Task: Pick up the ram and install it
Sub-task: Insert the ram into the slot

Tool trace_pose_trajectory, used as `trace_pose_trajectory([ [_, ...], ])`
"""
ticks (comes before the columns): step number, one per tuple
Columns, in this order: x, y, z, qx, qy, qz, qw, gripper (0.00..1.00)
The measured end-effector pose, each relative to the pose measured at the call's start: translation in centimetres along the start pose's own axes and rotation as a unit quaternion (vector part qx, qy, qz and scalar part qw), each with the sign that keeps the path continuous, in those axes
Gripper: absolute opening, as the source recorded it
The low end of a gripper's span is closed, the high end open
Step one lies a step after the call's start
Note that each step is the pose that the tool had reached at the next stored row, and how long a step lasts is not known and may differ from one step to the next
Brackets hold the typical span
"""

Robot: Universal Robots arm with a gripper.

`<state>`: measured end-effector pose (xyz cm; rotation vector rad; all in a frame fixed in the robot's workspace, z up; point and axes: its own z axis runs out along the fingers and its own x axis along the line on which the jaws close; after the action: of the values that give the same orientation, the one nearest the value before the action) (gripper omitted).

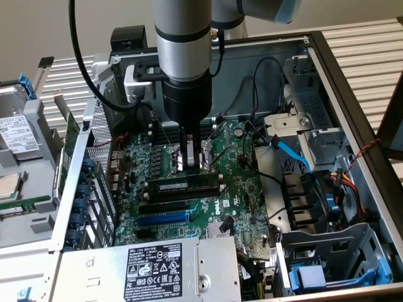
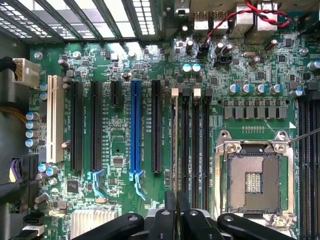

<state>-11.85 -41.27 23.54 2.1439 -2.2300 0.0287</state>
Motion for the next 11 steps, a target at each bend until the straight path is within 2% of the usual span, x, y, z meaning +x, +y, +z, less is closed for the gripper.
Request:
trace_pose_trajectory([
  [11, 0.03, 0.16, 0.08, 0.0026, -0.0001, 0.0, 1.0, 0.13],
])
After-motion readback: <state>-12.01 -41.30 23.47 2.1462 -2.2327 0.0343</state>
